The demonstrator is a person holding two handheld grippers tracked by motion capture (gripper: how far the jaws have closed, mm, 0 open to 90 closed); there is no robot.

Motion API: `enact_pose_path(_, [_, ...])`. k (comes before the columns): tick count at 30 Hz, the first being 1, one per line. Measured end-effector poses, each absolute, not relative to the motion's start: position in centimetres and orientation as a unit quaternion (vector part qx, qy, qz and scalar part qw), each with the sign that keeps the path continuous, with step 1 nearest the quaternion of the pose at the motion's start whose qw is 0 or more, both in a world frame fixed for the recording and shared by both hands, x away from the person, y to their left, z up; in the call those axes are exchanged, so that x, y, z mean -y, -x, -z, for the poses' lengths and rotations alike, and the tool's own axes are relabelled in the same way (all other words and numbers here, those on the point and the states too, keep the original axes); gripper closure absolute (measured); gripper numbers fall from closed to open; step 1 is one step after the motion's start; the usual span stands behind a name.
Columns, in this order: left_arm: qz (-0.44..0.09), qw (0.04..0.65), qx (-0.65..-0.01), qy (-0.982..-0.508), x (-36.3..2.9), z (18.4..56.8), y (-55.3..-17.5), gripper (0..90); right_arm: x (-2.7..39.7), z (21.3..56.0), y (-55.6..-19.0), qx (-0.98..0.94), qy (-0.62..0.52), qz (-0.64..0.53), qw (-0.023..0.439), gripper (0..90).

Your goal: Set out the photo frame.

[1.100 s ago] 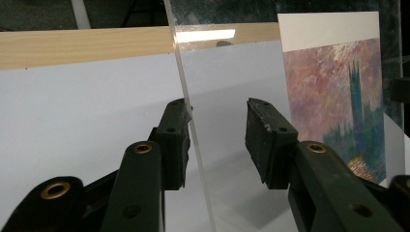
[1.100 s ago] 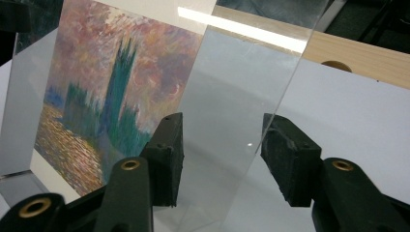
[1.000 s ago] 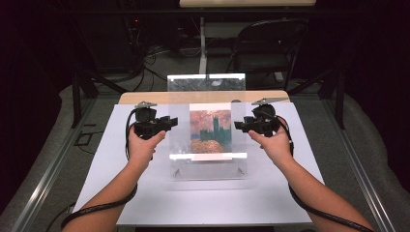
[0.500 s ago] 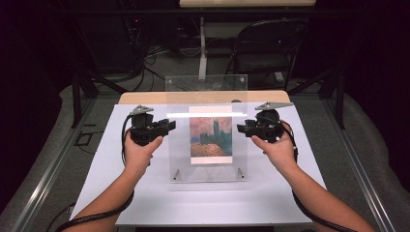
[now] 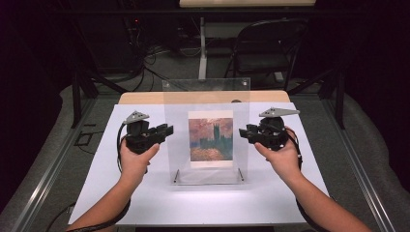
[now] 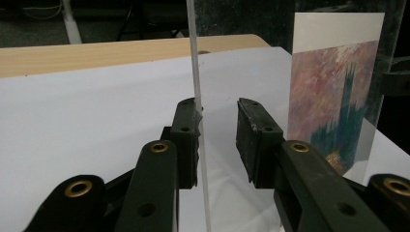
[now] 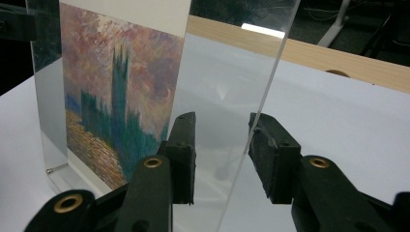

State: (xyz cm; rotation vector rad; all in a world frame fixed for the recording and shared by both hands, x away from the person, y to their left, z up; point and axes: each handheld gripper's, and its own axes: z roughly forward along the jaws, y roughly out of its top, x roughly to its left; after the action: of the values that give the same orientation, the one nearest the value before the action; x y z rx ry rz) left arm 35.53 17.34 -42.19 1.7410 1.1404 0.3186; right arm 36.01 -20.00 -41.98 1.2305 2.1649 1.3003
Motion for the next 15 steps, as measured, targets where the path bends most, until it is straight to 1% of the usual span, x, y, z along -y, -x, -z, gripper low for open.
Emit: enact_pose_path(15, [-0.147, 0.494, -0.464, -0.720, -17.2, 42.0, -33.1, 70.8, 20.2, 41.9, -33.8, -0.754, -0.429, -0.470, 0.165, 63.6])
